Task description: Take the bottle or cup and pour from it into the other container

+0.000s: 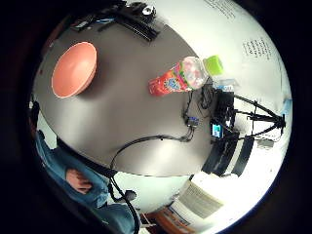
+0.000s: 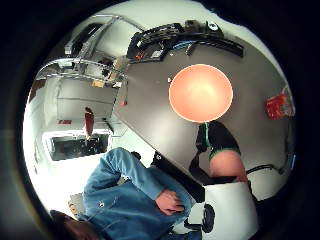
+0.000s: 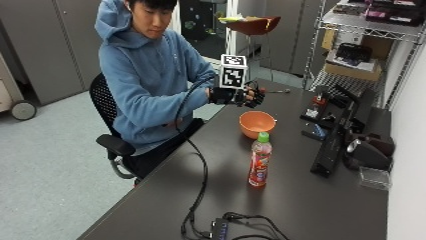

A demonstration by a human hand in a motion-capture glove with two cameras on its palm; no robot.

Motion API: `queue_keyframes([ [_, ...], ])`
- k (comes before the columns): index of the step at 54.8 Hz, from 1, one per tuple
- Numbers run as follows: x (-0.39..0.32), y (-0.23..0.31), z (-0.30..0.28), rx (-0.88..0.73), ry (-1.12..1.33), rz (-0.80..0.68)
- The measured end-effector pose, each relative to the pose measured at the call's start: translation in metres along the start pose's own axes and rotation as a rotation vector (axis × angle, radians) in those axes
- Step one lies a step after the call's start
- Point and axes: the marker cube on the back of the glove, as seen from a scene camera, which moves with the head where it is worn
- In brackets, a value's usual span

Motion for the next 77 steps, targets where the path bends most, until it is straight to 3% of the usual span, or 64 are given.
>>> queue_keyframes([
  [38, 0.02, 0.032, -0.016, 0.008, 0.135, 0.02],
  [77, 0.137, 0.109, -0.025, 0.117, 0.074, 0.193],
])
